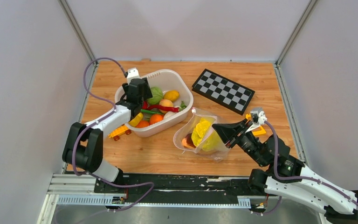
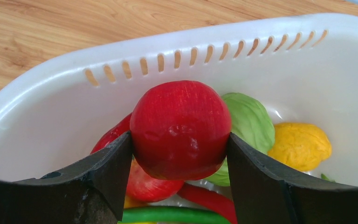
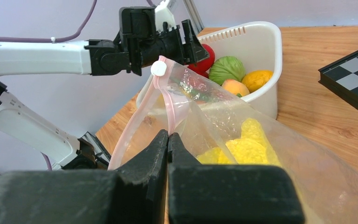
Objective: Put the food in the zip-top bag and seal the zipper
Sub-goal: Pick up the fake vegetable from the bin.
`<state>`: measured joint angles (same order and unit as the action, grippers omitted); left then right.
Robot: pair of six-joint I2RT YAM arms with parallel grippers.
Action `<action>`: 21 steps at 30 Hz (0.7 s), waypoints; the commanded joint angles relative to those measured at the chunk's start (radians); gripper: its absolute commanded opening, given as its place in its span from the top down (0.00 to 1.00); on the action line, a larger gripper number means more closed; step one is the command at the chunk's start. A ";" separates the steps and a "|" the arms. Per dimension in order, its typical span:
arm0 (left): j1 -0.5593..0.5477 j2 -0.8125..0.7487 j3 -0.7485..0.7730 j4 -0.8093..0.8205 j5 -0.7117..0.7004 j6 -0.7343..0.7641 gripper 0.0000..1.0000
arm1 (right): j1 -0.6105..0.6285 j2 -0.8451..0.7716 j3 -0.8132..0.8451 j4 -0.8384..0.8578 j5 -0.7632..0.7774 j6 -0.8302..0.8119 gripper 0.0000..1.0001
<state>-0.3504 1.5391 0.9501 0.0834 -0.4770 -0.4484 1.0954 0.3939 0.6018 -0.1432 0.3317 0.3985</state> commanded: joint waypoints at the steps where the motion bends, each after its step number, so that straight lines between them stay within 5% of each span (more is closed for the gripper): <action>1: 0.007 -0.137 -0.070 0.060 0.088 0.009 0.58 | 0.001 -0.008 0.000 -0.001 0.026 -0.003 1.00; 21: 0.005 -0.833 -0.302 -0.003 0.805 -0.074 0.61 | 0.001 0.085 0.000 0.034 0.065 0.025 1.00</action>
<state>-0.3470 0.8021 0.6651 0.0780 0.1337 -0.4755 1.0954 0.4683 0.6018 -0.1524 0.3687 0.3996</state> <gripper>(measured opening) 0.740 0.012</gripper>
